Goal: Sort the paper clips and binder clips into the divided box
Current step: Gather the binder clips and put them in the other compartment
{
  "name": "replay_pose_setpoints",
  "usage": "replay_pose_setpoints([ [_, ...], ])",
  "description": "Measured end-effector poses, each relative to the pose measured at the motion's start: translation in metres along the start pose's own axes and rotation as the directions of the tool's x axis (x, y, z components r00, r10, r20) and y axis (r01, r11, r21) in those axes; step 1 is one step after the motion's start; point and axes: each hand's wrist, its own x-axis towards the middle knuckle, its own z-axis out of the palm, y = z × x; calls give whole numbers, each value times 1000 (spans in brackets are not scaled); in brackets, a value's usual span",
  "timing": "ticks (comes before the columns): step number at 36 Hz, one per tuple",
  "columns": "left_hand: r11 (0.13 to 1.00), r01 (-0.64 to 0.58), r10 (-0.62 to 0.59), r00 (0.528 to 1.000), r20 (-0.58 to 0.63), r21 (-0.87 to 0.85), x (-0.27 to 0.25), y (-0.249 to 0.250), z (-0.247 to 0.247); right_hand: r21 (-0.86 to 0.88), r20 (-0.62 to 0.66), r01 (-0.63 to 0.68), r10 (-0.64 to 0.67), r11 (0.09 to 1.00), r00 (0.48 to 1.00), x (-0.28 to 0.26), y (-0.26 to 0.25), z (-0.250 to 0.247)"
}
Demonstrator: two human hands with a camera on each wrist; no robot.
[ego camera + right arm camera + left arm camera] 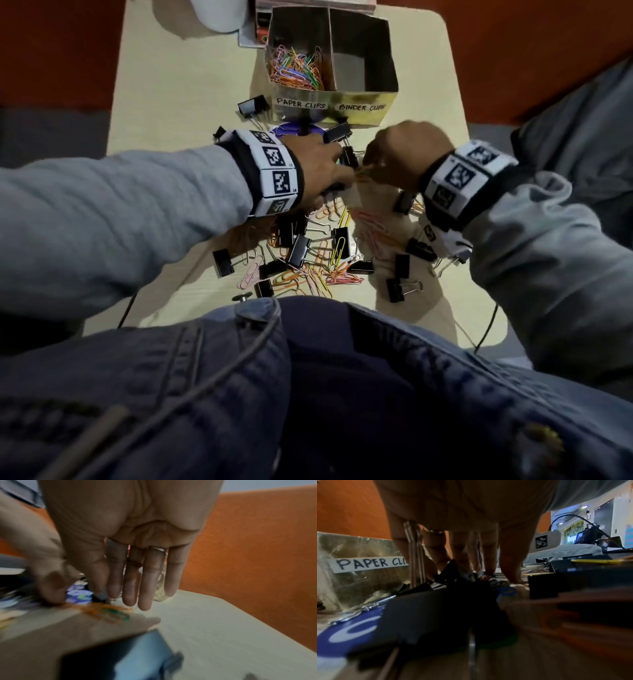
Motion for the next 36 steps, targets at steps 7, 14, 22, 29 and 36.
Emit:
replay_pose_setpoints([
  [7,996,40,-40,999,-6,-82,-5,-17,1,-32,43,118,-117,993,992,-23,-9,20],
  [14,953,142,-152,988,-16,-268,-18,-43,13,132,18,205,-210,970,978,-35,-28,13],
  [22,906,193,-219,975,-27,-376,-31,-59,18,58,67,343,-346,938,936,-36,-45,19],
  [29,950,195,-225,969,-98,-245,-42,-62,15,222,-8,219,-223,950,975,-63,-12,19],
  [36,982,78,-77,997,12,-170,-22,-8,8,-60,203,108,-94,992,975,-73,-10,19],
])
